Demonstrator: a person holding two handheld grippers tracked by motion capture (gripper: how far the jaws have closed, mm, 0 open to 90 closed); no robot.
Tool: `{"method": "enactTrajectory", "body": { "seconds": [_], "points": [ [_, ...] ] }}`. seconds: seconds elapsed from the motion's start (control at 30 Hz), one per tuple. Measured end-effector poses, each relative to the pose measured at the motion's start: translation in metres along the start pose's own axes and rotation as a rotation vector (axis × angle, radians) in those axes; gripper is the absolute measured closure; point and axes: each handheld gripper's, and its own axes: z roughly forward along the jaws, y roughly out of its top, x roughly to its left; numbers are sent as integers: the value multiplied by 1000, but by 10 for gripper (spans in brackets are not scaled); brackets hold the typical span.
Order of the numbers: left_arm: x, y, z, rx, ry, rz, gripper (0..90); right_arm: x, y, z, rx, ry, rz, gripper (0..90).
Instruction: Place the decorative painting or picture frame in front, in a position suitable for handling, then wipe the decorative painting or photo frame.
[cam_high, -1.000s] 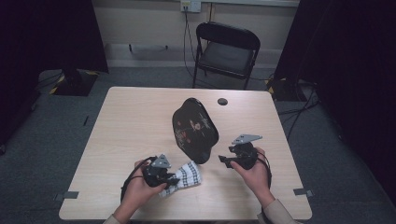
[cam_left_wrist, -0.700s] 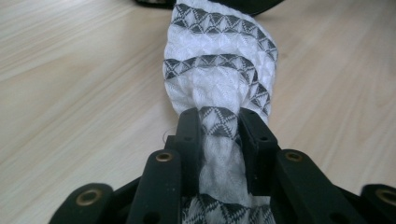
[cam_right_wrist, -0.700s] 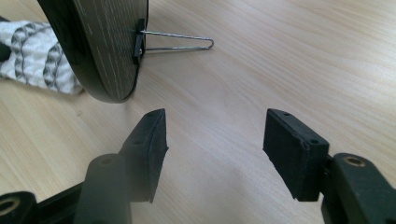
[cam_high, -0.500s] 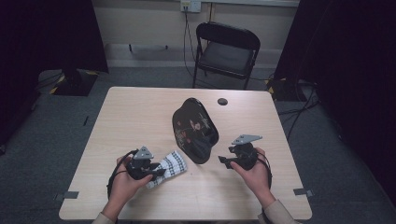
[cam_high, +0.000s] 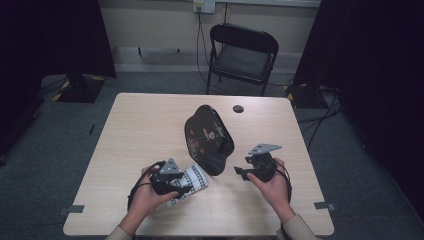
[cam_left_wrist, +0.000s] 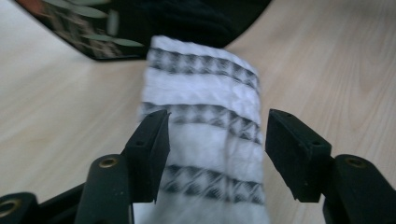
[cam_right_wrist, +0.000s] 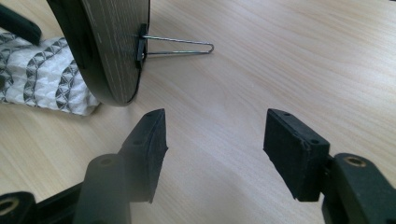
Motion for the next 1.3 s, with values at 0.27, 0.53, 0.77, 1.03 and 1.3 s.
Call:
{"method": "enactTrajectory", "body": {
  "seconds": [0.27,0.53,0.77,1.03,1.3],
  "points": [
    [-5,-4,6,34,56,69,573,0,2,-5,0,-3,-5,397],
    [-7,3,1,129,91,65,712,1,5,-9,-10,-1,-5,395],
    [-4,3,-1,132,67,-30,755,3,10,-13,-27,17,-11,382],
    [11,-1,-19,68,42,-159,777,5,16,-26,-77,63,-9,357],
    [18,-1,-35,11,40,-201,777,16,25,-33,-137,102,4,361]
  ]
}}
